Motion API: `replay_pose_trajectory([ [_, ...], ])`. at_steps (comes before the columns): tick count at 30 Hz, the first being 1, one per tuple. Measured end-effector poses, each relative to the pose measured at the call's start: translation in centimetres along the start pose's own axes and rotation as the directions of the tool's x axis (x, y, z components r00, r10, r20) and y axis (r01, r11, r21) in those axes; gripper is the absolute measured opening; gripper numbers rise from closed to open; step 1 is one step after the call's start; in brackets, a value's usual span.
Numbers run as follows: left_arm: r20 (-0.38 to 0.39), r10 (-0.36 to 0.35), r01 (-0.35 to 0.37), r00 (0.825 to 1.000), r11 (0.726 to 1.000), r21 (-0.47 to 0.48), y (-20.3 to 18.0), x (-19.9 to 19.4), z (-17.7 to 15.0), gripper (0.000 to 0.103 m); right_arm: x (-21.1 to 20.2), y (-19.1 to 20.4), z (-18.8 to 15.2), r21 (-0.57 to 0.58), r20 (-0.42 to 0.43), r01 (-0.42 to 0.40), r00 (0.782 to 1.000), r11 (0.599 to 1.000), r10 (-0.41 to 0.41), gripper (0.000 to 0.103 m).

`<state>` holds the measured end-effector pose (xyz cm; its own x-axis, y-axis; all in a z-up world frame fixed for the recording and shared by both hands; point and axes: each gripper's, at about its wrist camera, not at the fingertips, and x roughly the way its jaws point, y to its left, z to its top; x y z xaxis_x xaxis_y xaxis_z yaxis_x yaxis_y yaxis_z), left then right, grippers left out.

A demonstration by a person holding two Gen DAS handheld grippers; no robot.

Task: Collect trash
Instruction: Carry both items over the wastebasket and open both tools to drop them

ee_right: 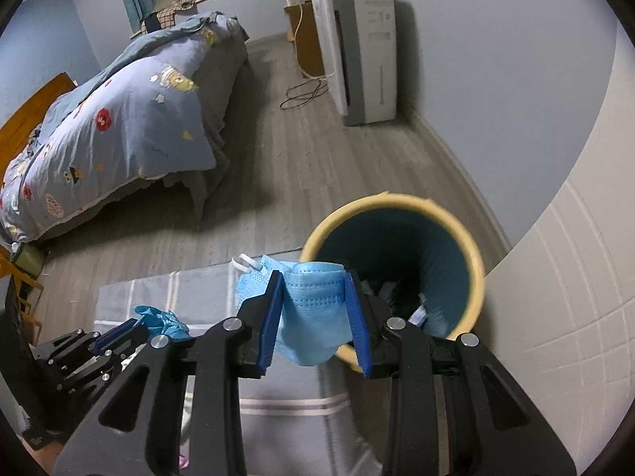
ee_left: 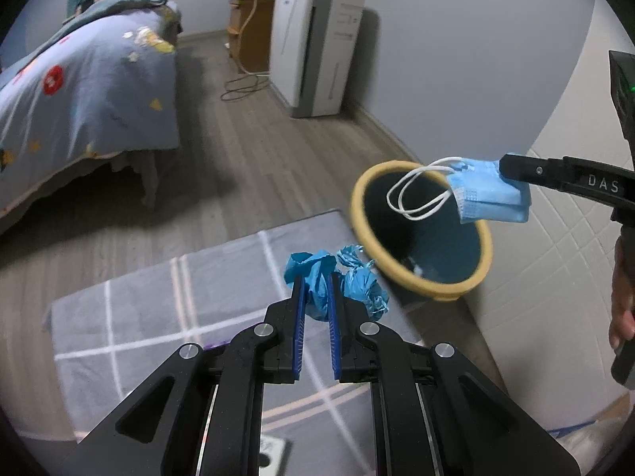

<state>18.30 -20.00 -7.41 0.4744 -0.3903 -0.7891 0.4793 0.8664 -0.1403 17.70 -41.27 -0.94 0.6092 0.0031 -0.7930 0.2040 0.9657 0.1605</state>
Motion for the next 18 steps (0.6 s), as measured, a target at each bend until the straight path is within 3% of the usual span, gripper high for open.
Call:
replay_pose_trajectory([
  [10, -0.016, -0.05, 0.052, 0.999, 0.995, 0.088, -4.2, 3.5, 2.7, 0.012, 3.4, -6.9, -0.4, 0.128, -0.058, 0.132, 0.99, 0.983, -0.126, 0.032],
  [18, -0.072, -0.054, 0.063, 0.996, 0.99, 0.123, -6.9, 8.8, 4.9, 0.012, 6.6, -7.8, -1.4, 0.158, -0.075, 0.236, 0.971, 0.959, -0.227, 0.032],
])
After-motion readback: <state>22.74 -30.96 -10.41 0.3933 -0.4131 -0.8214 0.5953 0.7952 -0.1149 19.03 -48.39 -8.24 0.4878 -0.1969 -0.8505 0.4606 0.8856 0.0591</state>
